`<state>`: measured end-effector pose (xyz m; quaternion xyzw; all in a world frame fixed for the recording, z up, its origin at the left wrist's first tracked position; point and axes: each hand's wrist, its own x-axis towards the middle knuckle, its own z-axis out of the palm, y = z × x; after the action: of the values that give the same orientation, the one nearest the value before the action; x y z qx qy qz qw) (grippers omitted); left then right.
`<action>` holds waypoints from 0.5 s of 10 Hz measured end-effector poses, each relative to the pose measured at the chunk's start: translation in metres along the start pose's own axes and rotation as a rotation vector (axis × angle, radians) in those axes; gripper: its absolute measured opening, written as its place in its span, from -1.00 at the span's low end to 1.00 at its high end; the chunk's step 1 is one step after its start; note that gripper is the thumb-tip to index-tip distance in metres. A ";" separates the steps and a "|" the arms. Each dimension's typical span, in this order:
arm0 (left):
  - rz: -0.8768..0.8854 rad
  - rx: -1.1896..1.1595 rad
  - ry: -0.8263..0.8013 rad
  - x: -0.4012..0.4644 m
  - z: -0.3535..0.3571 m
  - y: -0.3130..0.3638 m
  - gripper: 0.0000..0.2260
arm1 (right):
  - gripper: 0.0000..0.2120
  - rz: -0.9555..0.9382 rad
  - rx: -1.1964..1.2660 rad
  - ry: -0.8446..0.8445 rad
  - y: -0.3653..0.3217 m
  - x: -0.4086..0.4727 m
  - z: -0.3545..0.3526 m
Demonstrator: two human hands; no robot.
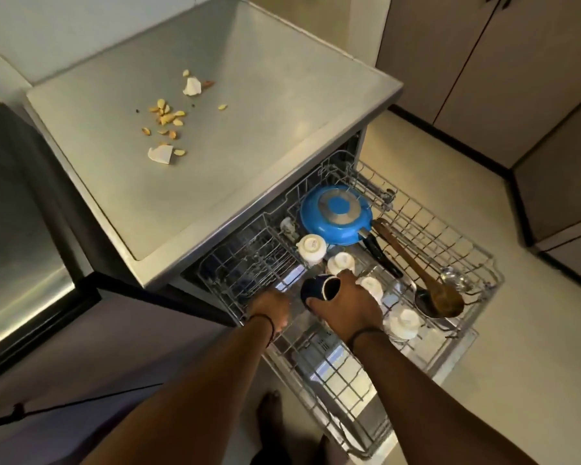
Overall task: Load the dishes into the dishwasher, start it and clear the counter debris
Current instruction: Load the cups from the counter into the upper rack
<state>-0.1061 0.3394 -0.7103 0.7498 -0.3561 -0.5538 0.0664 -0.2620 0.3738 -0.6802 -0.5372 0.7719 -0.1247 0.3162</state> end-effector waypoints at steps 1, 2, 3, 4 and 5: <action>0.046 -0.021 0.040 0.017 -0.014 0.000 -0.74 | -0.33 0.006 -0.041 0.038 -0.010 0.027 0.025; 0.147 0.064 0.062 0.038 -0.011 0.001 -0.75 | -0.29 0.033 -0.099 0.060 -0.013 0.048 0.055; 0.173 0.103 0.047 0.058 -0.002 -0.001 -0.74 | -0.25 0.034 -0.156 0.097 -0.010 0.060 0.076; 0.159 0.088 0.008 0.070 0.006 -0.003 -0.69 | -0.28 -0.018 -0.257 0.145 -0.009 0.065 0.087; 0.139 0.070 -0.002 0.079 0.007 -0.008 -0.69 | -0.32 -0.043 -0.336 0.170 -0.011 0.066 0.097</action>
<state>-0.0974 0.2997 -0.7787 0.7246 -0.4263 -0.5359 0.0780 -0.2080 0.3239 -0.7727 -0.5865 0.7941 -0.0458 0.1527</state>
